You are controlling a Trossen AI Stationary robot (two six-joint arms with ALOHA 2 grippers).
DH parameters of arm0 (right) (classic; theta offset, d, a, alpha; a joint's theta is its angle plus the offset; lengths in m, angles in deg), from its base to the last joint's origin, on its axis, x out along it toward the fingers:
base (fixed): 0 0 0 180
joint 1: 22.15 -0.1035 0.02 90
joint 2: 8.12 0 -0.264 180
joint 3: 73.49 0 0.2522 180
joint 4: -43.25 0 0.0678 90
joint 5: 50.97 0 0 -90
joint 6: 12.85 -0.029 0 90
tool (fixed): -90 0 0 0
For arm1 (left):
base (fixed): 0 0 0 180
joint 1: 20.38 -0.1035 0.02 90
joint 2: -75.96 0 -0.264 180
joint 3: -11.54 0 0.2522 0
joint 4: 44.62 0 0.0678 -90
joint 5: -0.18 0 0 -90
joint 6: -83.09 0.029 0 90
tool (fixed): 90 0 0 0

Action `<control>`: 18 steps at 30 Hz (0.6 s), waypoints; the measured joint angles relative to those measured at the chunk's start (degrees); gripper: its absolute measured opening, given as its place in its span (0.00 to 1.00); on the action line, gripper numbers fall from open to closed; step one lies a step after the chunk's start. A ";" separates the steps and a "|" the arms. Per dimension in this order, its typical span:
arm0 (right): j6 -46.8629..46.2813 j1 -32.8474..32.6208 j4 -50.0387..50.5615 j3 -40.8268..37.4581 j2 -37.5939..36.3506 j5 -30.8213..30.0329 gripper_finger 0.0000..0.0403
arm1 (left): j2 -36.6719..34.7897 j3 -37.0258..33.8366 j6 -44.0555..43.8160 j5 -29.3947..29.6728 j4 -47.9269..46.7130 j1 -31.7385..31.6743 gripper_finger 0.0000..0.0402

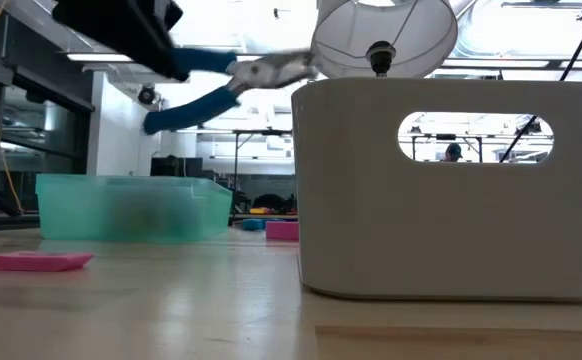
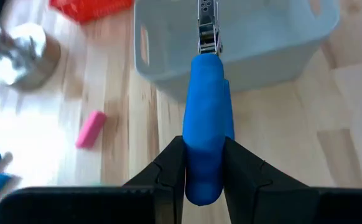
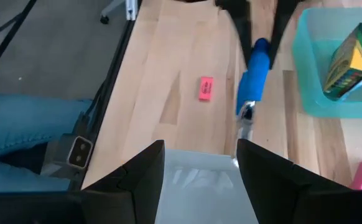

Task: Pick & Place School Supplies
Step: Put the blue puncher into the gray bin

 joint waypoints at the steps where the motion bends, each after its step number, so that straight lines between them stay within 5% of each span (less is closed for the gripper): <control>1: 0.00 0.31 -0.92 -0.47 0.00 0.00 0.48 | 0.00 0.00 1.09 0.21 1.02 0.00 0.17; 18: -0.76 2.95 -6.34 -6.74 0.00 0.04 0.48 | 0.02 0.00 13.70 3.14 11.20 -0.11 0.17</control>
